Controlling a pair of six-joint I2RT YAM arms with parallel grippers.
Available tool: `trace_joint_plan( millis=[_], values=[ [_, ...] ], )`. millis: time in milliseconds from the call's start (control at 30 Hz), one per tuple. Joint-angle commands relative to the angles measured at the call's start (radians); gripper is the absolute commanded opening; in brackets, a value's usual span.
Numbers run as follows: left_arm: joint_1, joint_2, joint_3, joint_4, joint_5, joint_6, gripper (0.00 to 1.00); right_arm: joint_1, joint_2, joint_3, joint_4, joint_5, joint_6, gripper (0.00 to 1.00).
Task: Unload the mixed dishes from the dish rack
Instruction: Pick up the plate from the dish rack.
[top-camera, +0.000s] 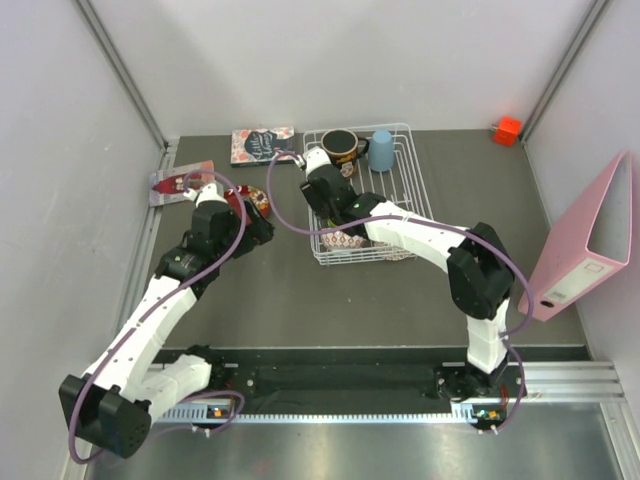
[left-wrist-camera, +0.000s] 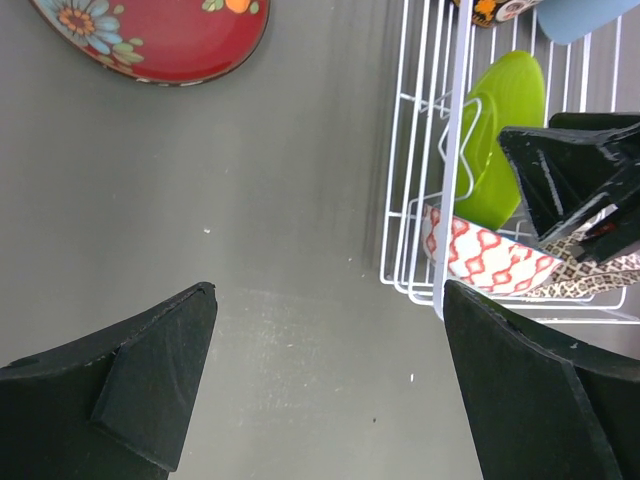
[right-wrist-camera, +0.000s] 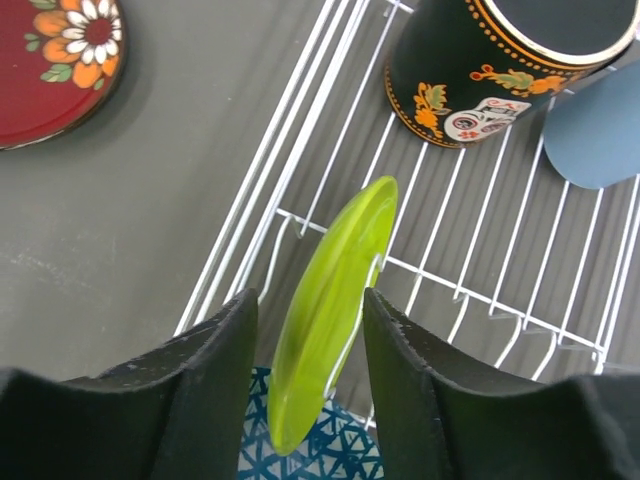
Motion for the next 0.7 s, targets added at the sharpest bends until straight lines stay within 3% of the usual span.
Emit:
trace_joint_plan(
  millis=[0, 233, 433, 567, 667],
  values=[
    [-0.002, 0.002, -0.015, 0.051, 0.013, -0.002, 0.99, -0.003, 0.010, -0.002, 0.030, -0.032, 0.025, 0.44],
    [-0.002, 0.008, -0.035, 0.065, 0.025, -0.013, 0.99, -0.003, 0.017, -0.016, 0.013, -0.052, 0.032, 0.34],
    [-0.002, 0.022, -0.042, 0.069, 0.033, -0.016, 0.99, -0.005, 0.020, -0.019, -0.001, -0.055, 0.035, 0.18],
    [-0.002, 0.025, -0.045, 0.075, 0.033, -0.015, 0.99, -0.005, 0.000, -0.024, -0.002, -0.047, 0.037, 0.00],
    [-0.002, 0.030, -0.045, 0.077, 0.033, -0.015, 0.99, -0.005, -0.026, -0.021, -0.002, -0.035, 0.029, 0.00]
  ],
)
